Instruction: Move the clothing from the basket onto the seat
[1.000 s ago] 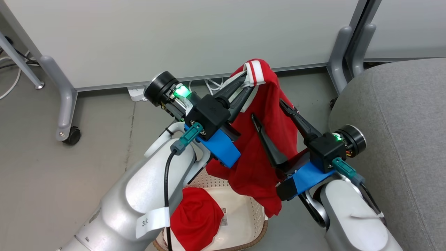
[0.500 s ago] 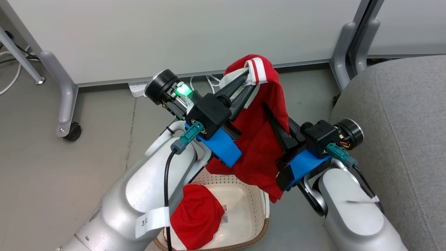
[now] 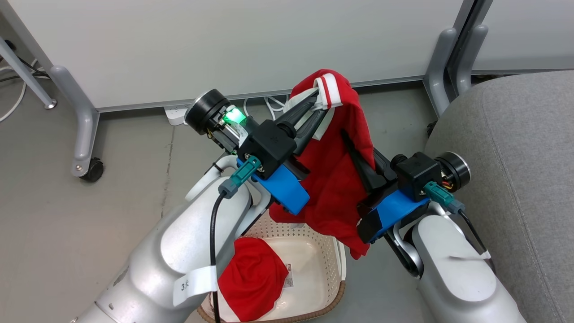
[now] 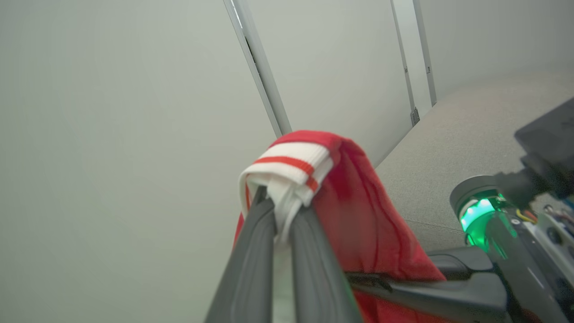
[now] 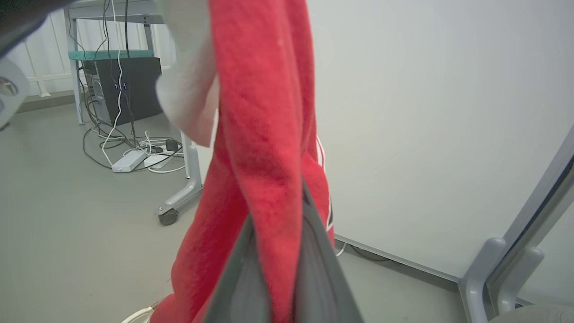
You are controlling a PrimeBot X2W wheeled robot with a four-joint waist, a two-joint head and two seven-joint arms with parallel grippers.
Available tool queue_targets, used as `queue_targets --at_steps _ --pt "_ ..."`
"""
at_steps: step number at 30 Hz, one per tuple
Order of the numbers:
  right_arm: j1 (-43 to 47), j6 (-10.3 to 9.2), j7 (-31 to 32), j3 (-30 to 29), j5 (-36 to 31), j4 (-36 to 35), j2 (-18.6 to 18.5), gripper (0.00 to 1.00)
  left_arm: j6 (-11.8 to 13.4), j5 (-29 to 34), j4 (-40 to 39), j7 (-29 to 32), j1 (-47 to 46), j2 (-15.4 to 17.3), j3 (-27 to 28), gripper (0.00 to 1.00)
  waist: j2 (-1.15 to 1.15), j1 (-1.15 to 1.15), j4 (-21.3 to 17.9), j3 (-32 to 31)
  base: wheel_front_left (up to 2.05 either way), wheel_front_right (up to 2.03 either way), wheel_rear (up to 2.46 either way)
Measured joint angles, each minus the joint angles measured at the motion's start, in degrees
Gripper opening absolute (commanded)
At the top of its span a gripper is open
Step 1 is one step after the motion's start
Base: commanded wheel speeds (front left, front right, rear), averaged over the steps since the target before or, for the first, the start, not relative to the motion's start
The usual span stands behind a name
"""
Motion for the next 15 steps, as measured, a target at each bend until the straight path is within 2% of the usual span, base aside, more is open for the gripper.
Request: queue_targets --at_steps 6,7,8,15 --pt "0.0 0.00 0.0 -0.1 0.1 -0.4 0.0 0.00 0.0 0.0 0.1 0.0 0.0 0.2 0.0 0.00 0.00 0.00 -0.1 0.0 0.00 0.00 0.00" --pt "0.0 0.00 0.0 -0.2 0.3 -0.5 0.0 0.00 0.0 0.0 0.3 0.0 0.0 0.2 0.0 0.27 0.00 0.00 -0.1 0.0 0.00 0.00 0.00" --pt "0.0 0.00 0.0 -0.3 0.5 -0.7 0.0 0.00 0.0 0.0 0.3 0.0 0.0 0.2 0.1 1.00 0.00 0.00 -0.2 0.1 0.00 0.00 0.00" --pt "0.0 0.00 0.0 -1.3 1.1 -1.6 0.0 0.00 0.0 -0.5 0.6 0.0 0.1 0.2 -0.3 1.00 0.00 0.00 -0.6 0.5 0.00 0.00 0.00"
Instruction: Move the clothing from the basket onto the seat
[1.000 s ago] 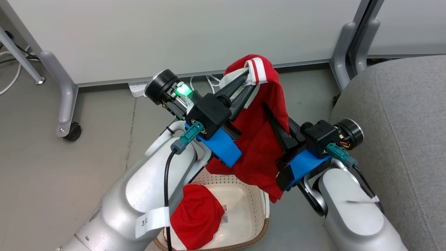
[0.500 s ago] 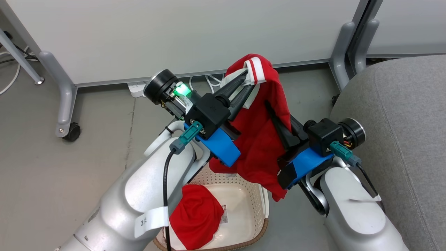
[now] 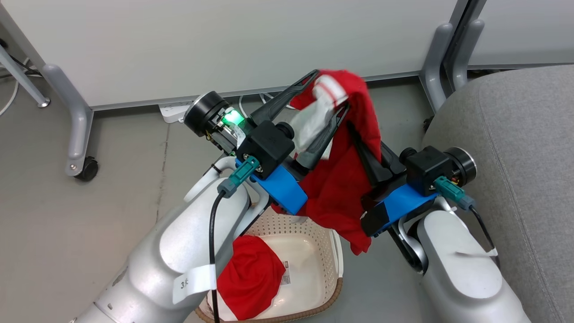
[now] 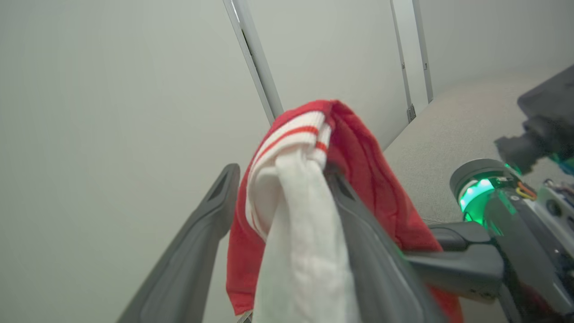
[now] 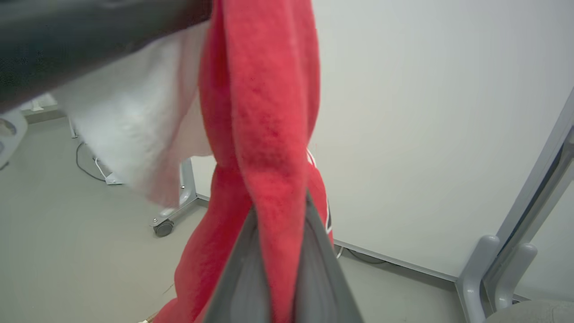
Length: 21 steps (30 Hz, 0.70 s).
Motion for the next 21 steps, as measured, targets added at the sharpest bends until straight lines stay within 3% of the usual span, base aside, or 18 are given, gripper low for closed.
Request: queue_targets --at_steps 11,21 --pt "-0.9 0.00 0.0 -5.0 0.2 -2.6 0.0 0.00 0.0 -0.6 0.1 0.0 0.0 1.2 -1.4 1.00 0.00 0.00 -2.7 2.3 0.00 0.00 0.00" --pt "-1.1 0.00 0.0 -14.4 -0.5 -6.3 0.0 0.00 0.0 -0.1 -1.5 -0.1 1.0 1.7 -5.3 1.00 0.00 0.00 -8.8 4.6 0.00 0.00 0.00"
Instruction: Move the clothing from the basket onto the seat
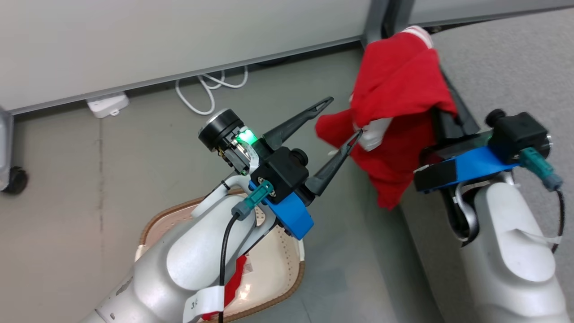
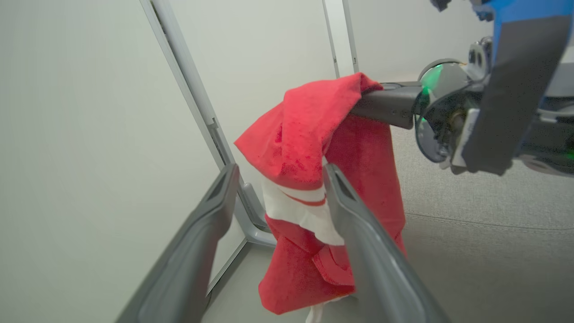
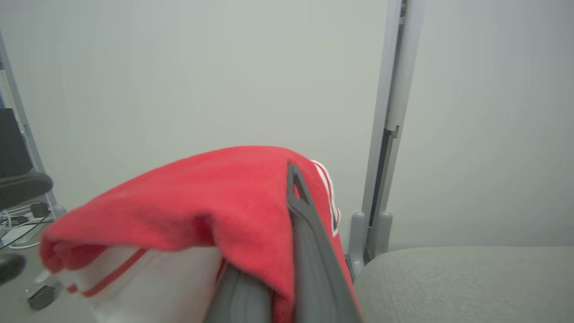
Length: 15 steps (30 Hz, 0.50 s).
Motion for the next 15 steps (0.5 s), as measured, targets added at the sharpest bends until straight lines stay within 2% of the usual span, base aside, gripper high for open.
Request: queue_targets --at_steps 15 --pt "3.1 0.00 0.0 -16.8 -1.9 -8.1 0.0 0.00 0.0 0.0 -3.8 0.0 1.9 1.0 -4.4 1.00 0.00 0.00 -10.2 4.0 0.00 0.00 0.00"
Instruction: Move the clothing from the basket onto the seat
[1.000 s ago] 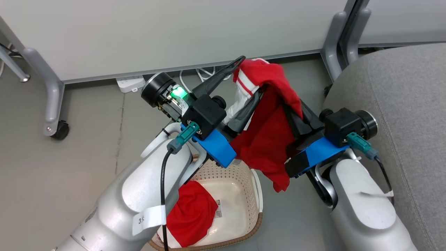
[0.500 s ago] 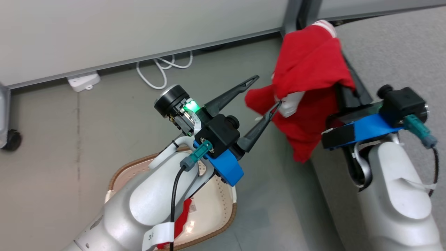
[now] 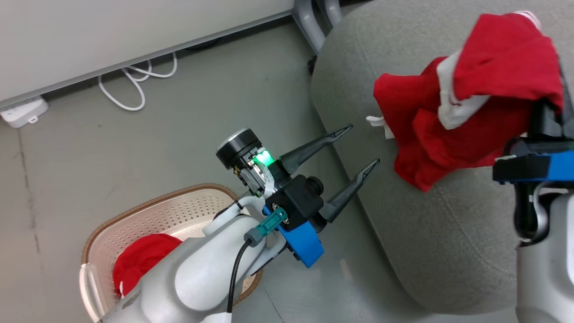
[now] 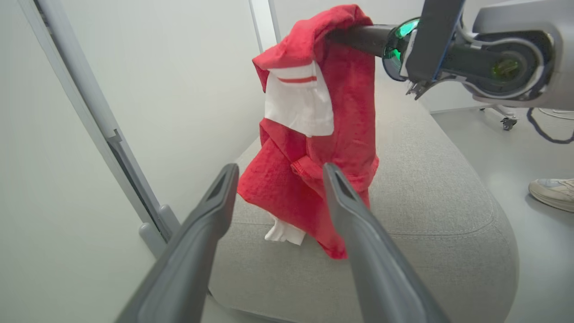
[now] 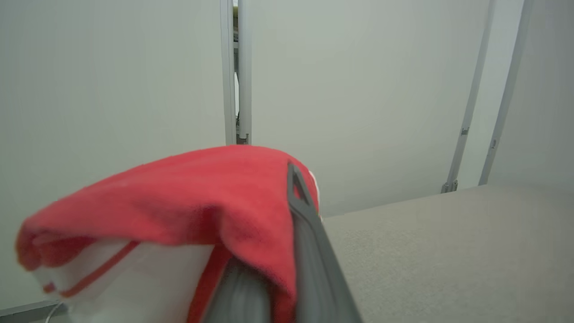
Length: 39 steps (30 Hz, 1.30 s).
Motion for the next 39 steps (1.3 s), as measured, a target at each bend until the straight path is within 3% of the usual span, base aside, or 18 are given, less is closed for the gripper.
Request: queue_targets --at_steps 10,23,31,39 --pt "5.2 0.00 0.0 -7.4 0.0 -3.8 0.0 0.00 0.0 0.0 -1.2 0.0 0.7 0.4 -2.9 1.00 0.00 0.00 -3.6 2.1 0.00 0.00 0.00" --pt "7.0 0.00 0.0 -6.6 0.7 -4.1 0.0 0.00 0.0 0.1 -2.4 0.0 1.1 1.3 -2.0 1.00 0.00 0.00 -4.4 3.6 0.00 0.00 0.00" --pt "-3.2 0.00 0.0 -5.7 -3.2 -7.4 -0.2 0.00 0.0 1.3 -3.7 0.0 -0.3 3.4 0.1 1.00 0.00 0.00 -4.5 7.6 0.00 0.00 0.00" --pt "-19.6 0.00 0.0 -9.1 -5.2 -9.6 -5.9 0.00 0.0 3.1 -6.3 0.0 -3.6 6.4 2.0 1.00 0.00 0.00 -4.3 15.3 0.00 0.00 0.00"
